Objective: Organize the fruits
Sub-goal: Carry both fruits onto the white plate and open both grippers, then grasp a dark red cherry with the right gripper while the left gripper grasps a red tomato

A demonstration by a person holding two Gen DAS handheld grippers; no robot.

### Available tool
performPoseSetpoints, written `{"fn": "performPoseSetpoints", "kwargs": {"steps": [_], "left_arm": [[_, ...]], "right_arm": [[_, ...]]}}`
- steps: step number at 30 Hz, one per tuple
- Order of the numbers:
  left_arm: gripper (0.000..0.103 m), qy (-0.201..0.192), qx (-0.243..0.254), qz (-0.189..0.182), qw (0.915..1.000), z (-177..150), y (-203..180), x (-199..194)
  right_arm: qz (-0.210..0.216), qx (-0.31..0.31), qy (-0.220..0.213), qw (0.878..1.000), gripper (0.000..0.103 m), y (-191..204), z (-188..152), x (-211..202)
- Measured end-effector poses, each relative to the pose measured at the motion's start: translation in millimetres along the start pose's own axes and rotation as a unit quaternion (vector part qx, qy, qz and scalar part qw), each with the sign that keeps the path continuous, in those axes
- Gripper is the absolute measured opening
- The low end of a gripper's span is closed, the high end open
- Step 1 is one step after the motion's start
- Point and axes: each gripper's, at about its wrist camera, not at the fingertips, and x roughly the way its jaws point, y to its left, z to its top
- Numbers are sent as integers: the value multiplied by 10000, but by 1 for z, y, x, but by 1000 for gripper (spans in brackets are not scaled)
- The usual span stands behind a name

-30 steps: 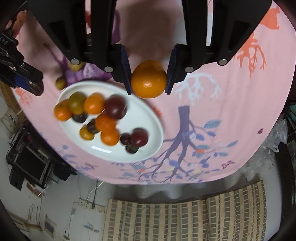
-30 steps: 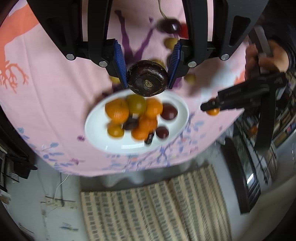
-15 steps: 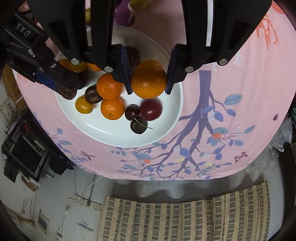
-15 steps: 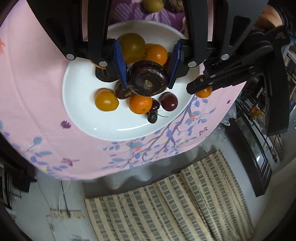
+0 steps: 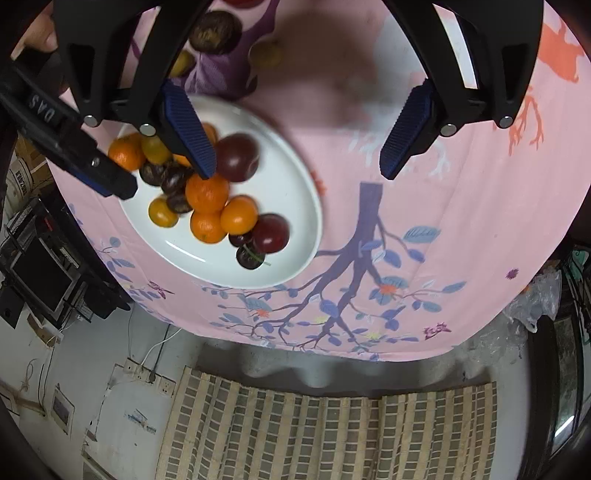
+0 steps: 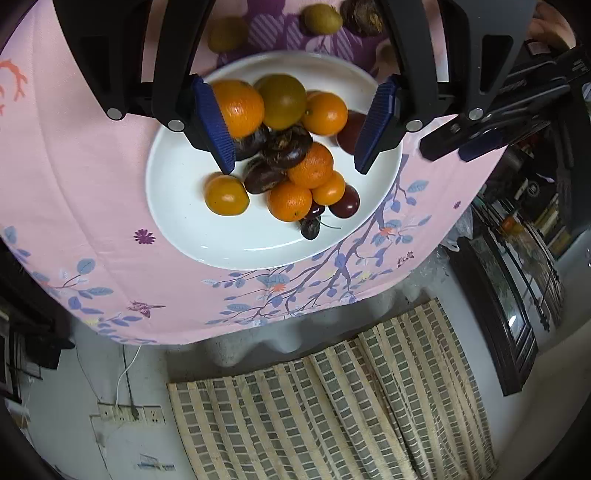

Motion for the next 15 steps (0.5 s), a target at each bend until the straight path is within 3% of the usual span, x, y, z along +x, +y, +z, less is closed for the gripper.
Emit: {"fn": "performPoseSetpoints", "kwargs": {"steps": [9,15], "left_arm": [[90,83,-74,103,9999,-53,25,-18],[90,23,47,21,10000,-66,28,-29]], "right_arm": [[-152,-568,146,9982,68,11,-33,-34],[125,-963,611,9934,69,11,-68,-58]]}}
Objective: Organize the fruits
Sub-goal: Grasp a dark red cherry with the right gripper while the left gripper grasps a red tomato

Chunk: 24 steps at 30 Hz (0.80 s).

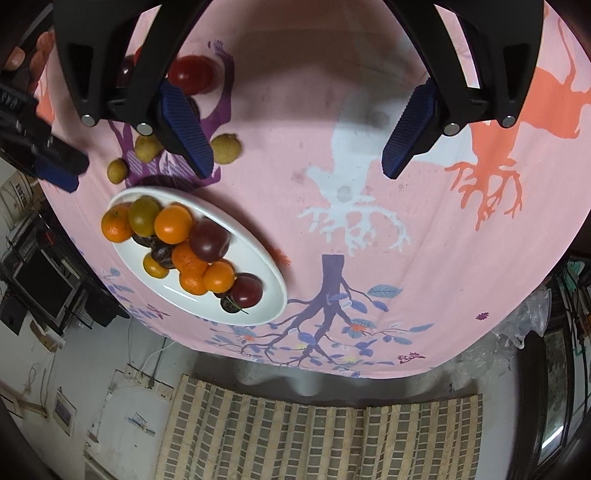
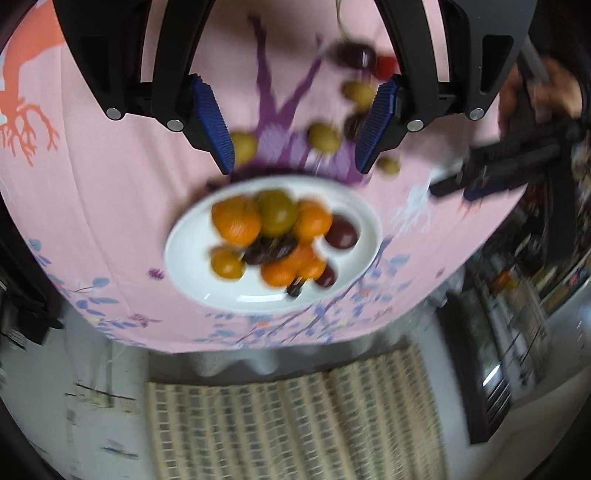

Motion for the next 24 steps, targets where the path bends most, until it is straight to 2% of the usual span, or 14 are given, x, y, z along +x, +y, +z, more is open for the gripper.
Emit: {"fn": "performPoseSetpoints", "kwargs": {"steps": [4,11,17,21,23,24], "left_arm": [[90,-226,84,90,9997,-4,2,-14],[90,224,365,28,9991,-19,-1,-4],[90,259,553,5,9981,-23,-8,-5],[90,455,528,-149,9975,-27,-9,-1],[90,508,563,-216,9969,-29,-12,-2],[90,511,596,-237,9966,-30,-13,-3]], "right_arm": [[94,-507,385,9979,69,15,-21,-1],[168,-1331,778,9879,68,45,-38,0],[169,-1740,1005,9795,66,60,-48,4],[82,-1791,1182,9767,50,64,-54,14],[111,-1771,1214,9766,45,64,-54,19],[139,-1760,1184,9771,37,65,-54,20]]}}
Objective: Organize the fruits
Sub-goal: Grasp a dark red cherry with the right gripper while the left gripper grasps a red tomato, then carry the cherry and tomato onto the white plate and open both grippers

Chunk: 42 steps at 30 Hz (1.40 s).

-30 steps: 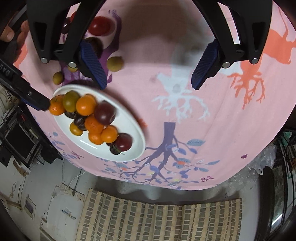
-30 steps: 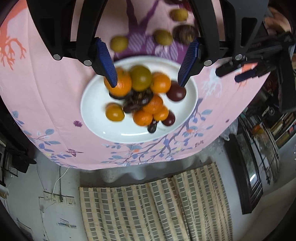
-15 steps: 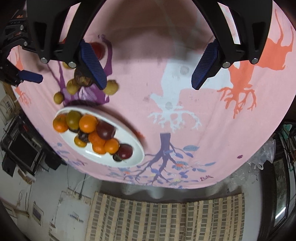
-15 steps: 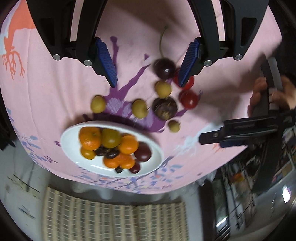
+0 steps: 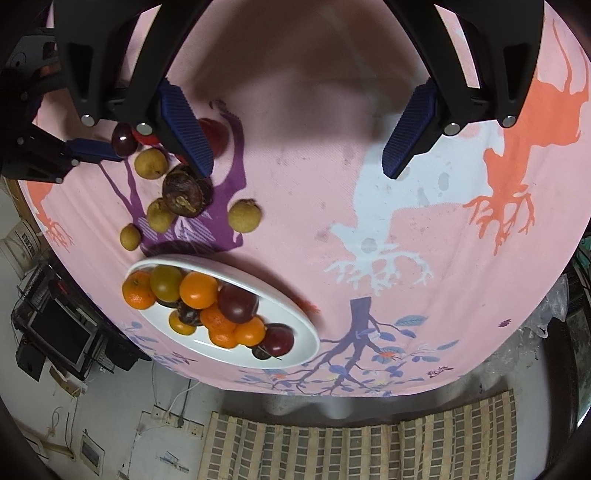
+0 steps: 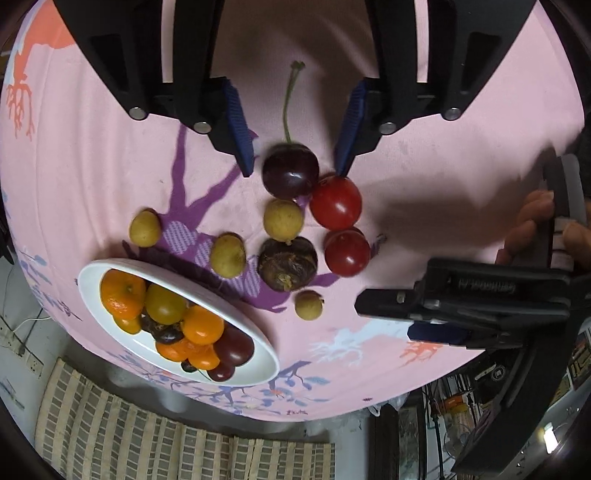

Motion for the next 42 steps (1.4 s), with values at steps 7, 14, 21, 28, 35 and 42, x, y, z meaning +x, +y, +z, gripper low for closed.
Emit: {"fn": "performPoseSetpoints", "kwargs": {"steps": [7,14,21,28,35,42], "left_arm": [[91,-14,267,-120,9996,-7,-12,-5],[90,88,863,-58,9962,-15,-32,0],[77,299,1069,-196,9936,-22,-43,14],[46,199,980,-437,9940,-16,-54,22],[30,105,869,-507,9949,-11,-54,10],[30,-175,704,-620,9954,27,-54,-5]], "right_arm": [[-2,584,-335,9977,30,-21,3,-10],[-171,961,-394,9944,30,-38,2,-13],[-119,1142,-528,9920,31,-43,6,-19],[-60,1152,-585,9916,31,-42,6,-22],[-79,1349,-814,9875,31,-49,6,-29],[-82,1672,-1309,9772,30,-55,13,-42]]}}
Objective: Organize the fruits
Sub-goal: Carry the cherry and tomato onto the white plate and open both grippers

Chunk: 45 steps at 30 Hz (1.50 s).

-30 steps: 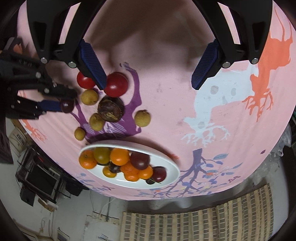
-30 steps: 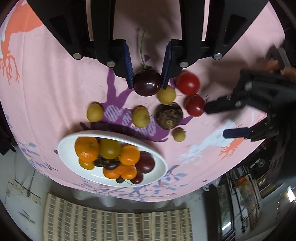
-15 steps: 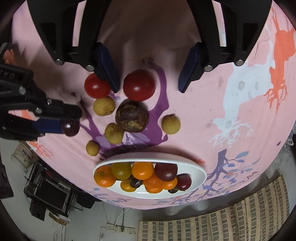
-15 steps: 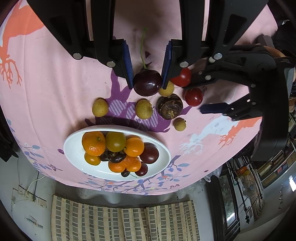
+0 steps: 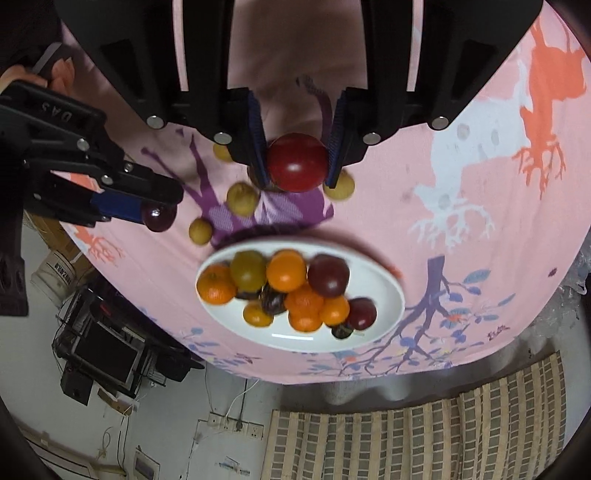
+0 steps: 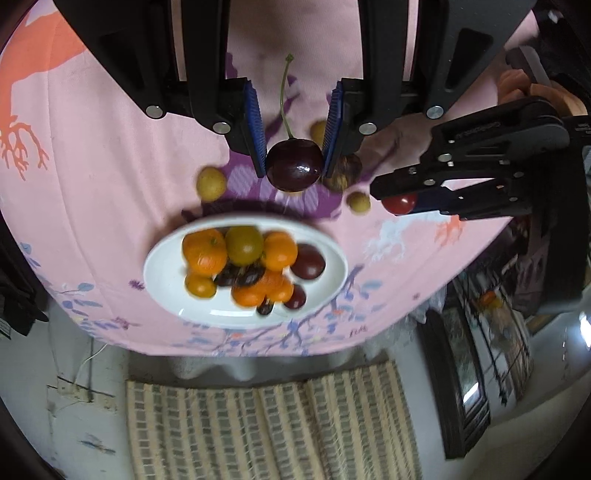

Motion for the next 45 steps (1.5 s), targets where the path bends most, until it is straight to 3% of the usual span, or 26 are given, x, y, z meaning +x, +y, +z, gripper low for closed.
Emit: {"fn": "performPoseSetpoints", "kwargs": {"steps": [5,11,16,18,19,20,21,25,32,45], "left_arm": [[30,-189,-164,90,9996,39,12,8],[30,-248,-583,336,9974,81,37,36],[30,-216,-857,544,9946,97,52,62],[36,-245,-969,657,9928,101,56,70],[53,-299,-1034,701,9917,101,57,71],[65,-374,-1088,740,9906,100,58,70],[69,-477,-1149,789,9891,100,57,68],[71,-468,-1288,642,9885,91,58,62],[84,-517,-1320,630,9879,65,58,36],[85,-319,-948,590,9932,16,36,12]], "right_arm": [[4,307,-409,9987,30,-6,33,-4],[-79,573,-418,9975,30,-25,82,35],[-46,1053,-429,9935,32,-44,93,68],[4,1212,-426,9917,36,-50,91,77],[20,1269,-424,9910,50,-53,90,79],[9,1295,-436,9906,54,-56,88,79],[-45,1300,-472,9904,55,-58,87,78],[-79,1397,-520,9888,57,-66,84,71],[-149,1424,-532,9883,62,-63,77,55],[-389,1163,-371,9918,65,-61,32,14]]}}
